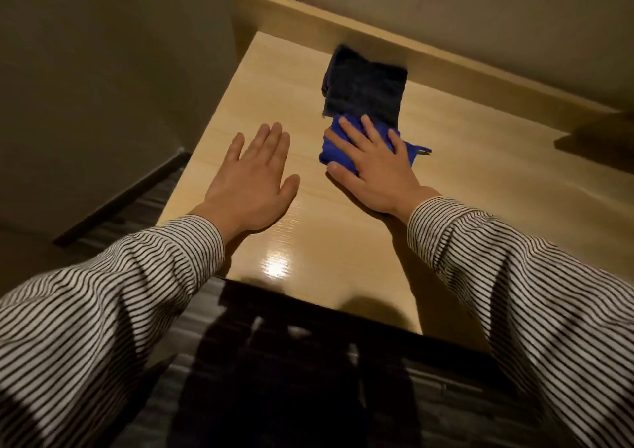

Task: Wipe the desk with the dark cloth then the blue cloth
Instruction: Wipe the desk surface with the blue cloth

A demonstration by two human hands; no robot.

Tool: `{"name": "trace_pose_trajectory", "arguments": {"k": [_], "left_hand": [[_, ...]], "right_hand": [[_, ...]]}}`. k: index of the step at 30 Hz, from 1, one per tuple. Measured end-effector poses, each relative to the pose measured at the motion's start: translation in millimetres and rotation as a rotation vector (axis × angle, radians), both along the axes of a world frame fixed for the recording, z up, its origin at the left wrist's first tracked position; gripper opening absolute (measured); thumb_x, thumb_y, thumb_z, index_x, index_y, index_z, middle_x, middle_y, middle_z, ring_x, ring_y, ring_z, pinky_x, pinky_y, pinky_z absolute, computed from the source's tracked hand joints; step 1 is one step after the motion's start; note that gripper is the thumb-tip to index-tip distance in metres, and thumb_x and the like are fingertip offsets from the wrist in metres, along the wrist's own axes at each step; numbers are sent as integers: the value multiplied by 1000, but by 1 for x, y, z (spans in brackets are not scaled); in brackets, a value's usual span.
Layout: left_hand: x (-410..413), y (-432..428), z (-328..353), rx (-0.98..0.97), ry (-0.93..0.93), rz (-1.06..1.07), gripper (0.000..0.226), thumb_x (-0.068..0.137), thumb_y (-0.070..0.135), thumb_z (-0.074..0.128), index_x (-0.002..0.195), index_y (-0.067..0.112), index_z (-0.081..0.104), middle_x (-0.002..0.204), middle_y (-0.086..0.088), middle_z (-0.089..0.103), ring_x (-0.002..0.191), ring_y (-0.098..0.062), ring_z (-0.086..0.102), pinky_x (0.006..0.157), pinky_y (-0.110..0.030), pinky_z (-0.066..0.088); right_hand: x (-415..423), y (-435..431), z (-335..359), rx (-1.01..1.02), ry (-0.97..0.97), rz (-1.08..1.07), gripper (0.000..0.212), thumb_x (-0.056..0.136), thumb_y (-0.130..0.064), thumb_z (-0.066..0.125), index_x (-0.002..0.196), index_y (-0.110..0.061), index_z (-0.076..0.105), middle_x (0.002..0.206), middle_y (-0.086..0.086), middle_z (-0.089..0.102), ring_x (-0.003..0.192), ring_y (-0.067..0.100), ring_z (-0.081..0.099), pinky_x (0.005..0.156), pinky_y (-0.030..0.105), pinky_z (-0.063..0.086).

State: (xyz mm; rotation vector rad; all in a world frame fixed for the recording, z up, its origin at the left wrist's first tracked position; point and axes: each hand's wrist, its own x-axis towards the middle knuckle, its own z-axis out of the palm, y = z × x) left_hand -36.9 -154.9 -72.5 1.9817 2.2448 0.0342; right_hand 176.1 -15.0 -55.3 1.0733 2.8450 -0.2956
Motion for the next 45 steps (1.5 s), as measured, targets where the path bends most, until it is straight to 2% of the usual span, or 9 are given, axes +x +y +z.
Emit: {"name": "trace_pose_trajectory", "arguments": {"k": [15, 21, 26, 30, 33, 36, 40, 43, 45], "left_hand": [[5, -3, 9, -35, 26, 23, 79, 107, 60, 13, 171, 14, 6, 180, -7, 2, 166, -21, -1, 132, -49, 2], [1, 4, 23, -99, -123, 54, 89, 98, 62, 31, 171, 14, 12, 180, -7, 5, 165, -23, 2, 131, -50, 0], [28, 12, 34, -69, -288, 103, 78, 105, 56, 30, 169, 12, 23, 179, -9, 11, 165, -29, 6, 131, -53, 6], [61, 27, 38, -7, -330, 33, 71, 110, 50, 30, 169, 11, 24, 179, -10, 12, 165, -30, 6, 131, -54, 7], [85, 34, 28, -2, -289, 105, 72, 112, 52, 25, 170, 11, 15, 180, -10, 6, 166, -28, 0, 131, -55, 2], [97, 31, 11, -25, -156, 150, 80, 109, 59, 17, 170, 9, 8, 180, -12, 1, 166, -28, -3, 131, -56, -1], [97, 32, 3, -4, -77, 161, 84, 106, 64, 12, 171, 10, 5, 180, -11, 1, 166, -27, -2, 131, -56, 0], [98, 32, 2, -4, -40, 164, 83, 107, 64, 10, 171, 11, 3, 180, -9, -2, 166, -25, -4, 132, -55, -1], [99, 31, 2, -5, -29, 168, 83, 107, 65, 9, 171, 13, 1, 180, -7, -4, 166, -23, -6, 132, -54, -1]], "right_hand": [[38, -97, -6, -1, 39, 192, 66, 106, -62, 17, 166, -33, 12, 174, -8, 3, 160, 19, 0, 126, 57, 4], [50, -148, -5, -93, 87, 178, 62, 109, -57, 23, 165, -31, 17, 174, -10, 5, 160, 14, -1, 123, 48, 10], [64, -183, 5, -211, 184, 151, 54, 110, -50, 34, 161, -34, 32, 171, -13, 20, 158, 9, 9, 120, 42, 16], [81, -195, 19, -400, 319, 101, 42, 109, -40, 47, 149, -26, 53, 155, -7, 52, 148, 13, 38, 107, 40, 28], [100, -185, 31, -683, 468, -57, 26, 110, -33, 48, 120, -19, 67, 109, -3, 73, 103, 16, 64, 90, 38, 42], [117, -152, 42, -787, 625, -247, 24, 111, -33, 47, 97, -22, 64, 84, -15, 64, 77, 0, 57, 74, 22, 43], [127, -71, 59, -642, 722, -356, 24, 111, -38, 46, 102, -26, 65, 81, -16, 64, 72, -1, 56, 69, 16, 43], [125, 10, 64, -466, 650, -345, 22, 110, -43, 44, 107, -32, 62, 87, -11, 67, 75, 4, 61, 73, 28, 47], [117, 68, 61, -312, 578, -294, 29, 110, -46, 42, 119, -27, 62, 94, -7, 67, 82, 10, 62, 80, 39, 51]]}}
